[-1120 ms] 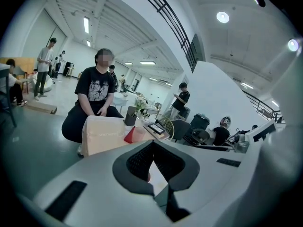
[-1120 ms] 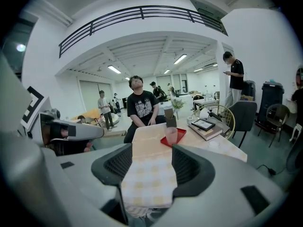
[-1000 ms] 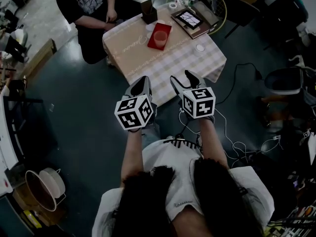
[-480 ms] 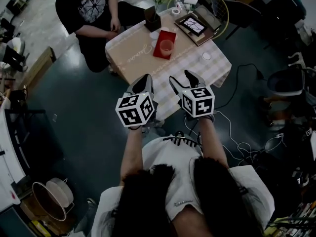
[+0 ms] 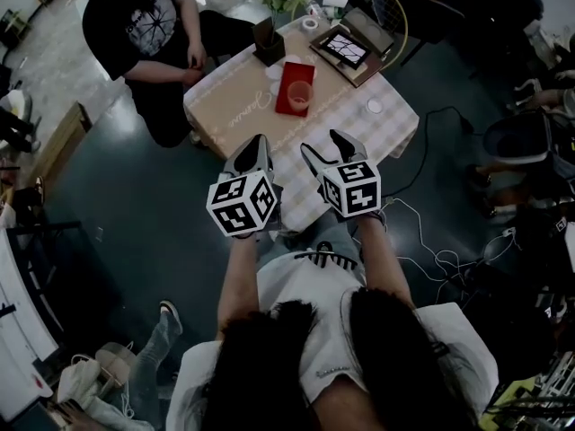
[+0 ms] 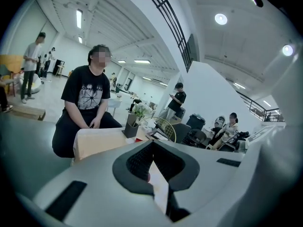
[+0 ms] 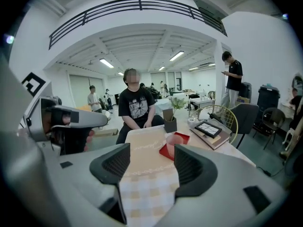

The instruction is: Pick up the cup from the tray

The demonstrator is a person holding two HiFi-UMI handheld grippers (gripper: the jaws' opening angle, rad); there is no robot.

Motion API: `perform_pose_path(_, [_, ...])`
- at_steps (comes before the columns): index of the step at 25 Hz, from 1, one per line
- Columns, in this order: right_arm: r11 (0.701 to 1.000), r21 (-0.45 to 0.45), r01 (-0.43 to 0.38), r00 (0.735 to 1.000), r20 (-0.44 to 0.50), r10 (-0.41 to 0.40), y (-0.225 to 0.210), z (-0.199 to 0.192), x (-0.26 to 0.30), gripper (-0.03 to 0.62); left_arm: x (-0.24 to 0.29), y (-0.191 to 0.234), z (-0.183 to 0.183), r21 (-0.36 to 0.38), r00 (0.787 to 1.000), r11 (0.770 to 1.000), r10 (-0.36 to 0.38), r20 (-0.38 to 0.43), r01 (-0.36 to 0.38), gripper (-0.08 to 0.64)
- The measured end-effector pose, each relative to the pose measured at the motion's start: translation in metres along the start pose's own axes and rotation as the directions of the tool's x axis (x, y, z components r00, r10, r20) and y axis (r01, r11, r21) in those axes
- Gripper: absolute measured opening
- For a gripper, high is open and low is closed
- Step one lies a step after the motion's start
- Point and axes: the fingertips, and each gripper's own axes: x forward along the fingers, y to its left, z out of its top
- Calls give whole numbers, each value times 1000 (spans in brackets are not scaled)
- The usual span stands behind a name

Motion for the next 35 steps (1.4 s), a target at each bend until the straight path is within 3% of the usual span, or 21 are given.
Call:
perform_pose_path(6, [1000, 9, -11, 1000, -1, 11, -2, 6, 16, 291, 16, 6, -3, 9, 999, 1000, -11, -53, 11, 6])
perform_pose_path(11, [999, 8, -31, 1000, -1, 31, -15, 17, 38, 304, 37, 13, 4, 23, 998, 999, 26, -52, -25, 6])
perform_pose_path(21, [990, -126, -65, 996, -67, 57, -39, 28, 87, 347, 82, 23, 14, 6, 995, 998, 66, -78, -66, 6])
perform_pose_path(25, [984, -151, -90, 993, -94, 76, -47, 29, 110, 385, 98, 28, 13, -2, 992, 997, 75, -101, -75, 6])
perform_pose_path(31, [980, -166, -112, 986, -144, 88, -61, 26, 146, 397, 121, 40, 7, -14, 986, 995, 92, -138, -95, 6])
perform_pose_path(35, [966, -222, -132, 978, -190, 90, -66, 18, 169, 399, 138, 50, 7, -18, 981, 993, 113, -155, -117, 6])
